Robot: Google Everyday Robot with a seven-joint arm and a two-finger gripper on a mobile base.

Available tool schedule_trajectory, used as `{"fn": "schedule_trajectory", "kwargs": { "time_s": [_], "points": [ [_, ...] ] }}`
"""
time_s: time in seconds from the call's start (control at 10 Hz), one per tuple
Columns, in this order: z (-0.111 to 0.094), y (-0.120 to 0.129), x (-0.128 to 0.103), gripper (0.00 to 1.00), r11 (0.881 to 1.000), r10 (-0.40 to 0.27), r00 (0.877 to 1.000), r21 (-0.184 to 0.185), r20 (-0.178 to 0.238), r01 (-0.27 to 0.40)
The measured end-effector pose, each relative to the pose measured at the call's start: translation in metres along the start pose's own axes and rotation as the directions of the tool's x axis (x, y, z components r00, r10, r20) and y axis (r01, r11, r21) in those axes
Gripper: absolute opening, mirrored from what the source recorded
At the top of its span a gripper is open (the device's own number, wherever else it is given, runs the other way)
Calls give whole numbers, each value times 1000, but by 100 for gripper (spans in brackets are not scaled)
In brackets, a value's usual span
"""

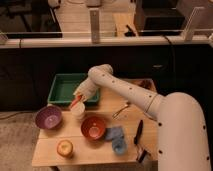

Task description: Place pepper in paper cup

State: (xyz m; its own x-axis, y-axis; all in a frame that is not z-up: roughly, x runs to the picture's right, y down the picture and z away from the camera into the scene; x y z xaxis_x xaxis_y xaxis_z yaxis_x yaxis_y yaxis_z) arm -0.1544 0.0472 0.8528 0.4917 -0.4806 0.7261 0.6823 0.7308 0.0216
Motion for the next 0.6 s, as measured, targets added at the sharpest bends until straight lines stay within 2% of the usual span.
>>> {"fn": "schedule_trajectory", "kwargs": {
  "time_s": [0.3, 0.5, 0.6],
  "points": [
    [-1, 0, -1, 3, 1000, -4, 1000, -2, -3, 4],
    [-9, -4, -7, 3, 999, -39, 998, -36, -44, 37],
    [-21, -13, -15, 3, 997, -65, 996, -49, -67, 62]
  ]
}}
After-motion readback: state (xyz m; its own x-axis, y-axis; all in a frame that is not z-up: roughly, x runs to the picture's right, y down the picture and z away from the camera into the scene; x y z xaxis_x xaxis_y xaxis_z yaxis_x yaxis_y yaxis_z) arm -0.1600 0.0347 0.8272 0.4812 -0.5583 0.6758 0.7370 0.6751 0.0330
